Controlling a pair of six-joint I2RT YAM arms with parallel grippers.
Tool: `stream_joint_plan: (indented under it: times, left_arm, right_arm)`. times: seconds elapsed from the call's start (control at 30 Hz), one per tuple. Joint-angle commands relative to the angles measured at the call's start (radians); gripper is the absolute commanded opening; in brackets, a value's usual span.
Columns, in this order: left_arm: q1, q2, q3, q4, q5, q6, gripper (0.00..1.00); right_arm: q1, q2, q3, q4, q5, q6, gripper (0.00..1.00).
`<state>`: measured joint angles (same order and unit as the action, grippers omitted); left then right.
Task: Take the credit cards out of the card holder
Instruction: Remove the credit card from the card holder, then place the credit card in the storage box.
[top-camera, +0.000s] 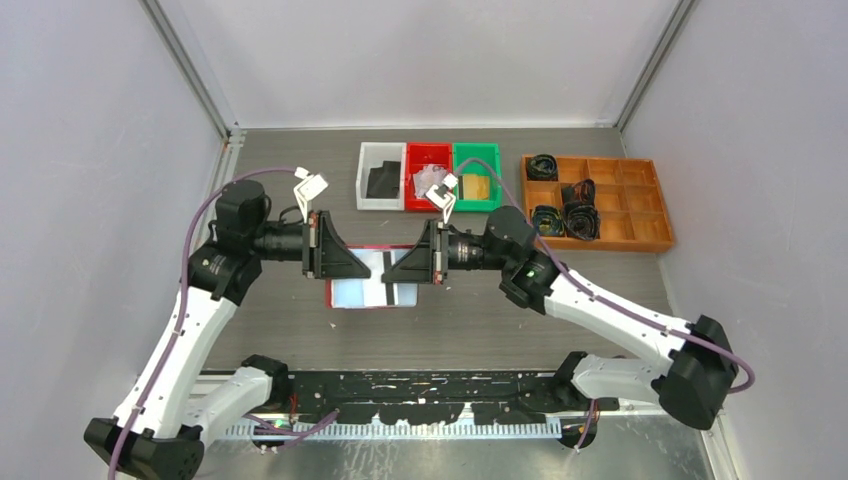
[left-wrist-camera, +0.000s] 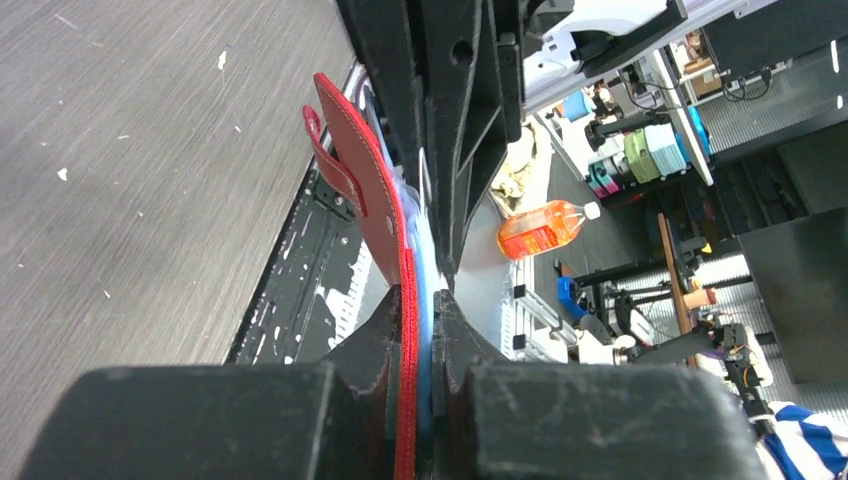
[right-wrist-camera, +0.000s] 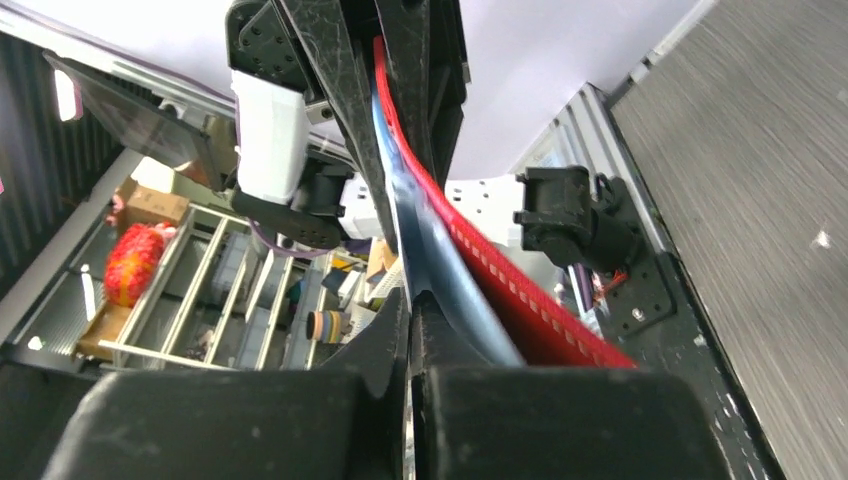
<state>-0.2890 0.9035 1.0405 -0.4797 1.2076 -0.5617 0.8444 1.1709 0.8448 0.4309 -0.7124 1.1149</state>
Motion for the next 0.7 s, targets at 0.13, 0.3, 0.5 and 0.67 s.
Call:
stream_joint_plan:
  times: [0.13, 0.3, 0.5, 0.67]
  left_arm:
    - [0.017, 0.006, 0.097, -0.202, 0.049, 0.263, 0.0]
    - [0.017, 0.022, 0.139, -0.369, 0.037, 0.448, 0.0]
    - [0.016, 0.037, 0.182, -0.583, -0.098, 0.726, 0.0]
    - [0.016, 0.209, 0.263, -0.738, -0.411, 0.926, 0.0]
  right_arm:
    - [-0.215, -0.251, 0.119, -0.617, 0.004, -0.342, 0.01]
    - [-0.357, -0.229, 0.206, -0.794, 0.015, -0.474, 0.01]
    - [-0.465, -0.058, 0.318, -0.836, 0.068, -0.563, 0.04]
    - [-0.529, 0.186, 0.521, -0.905, 0.128, -0.666, 0.09]
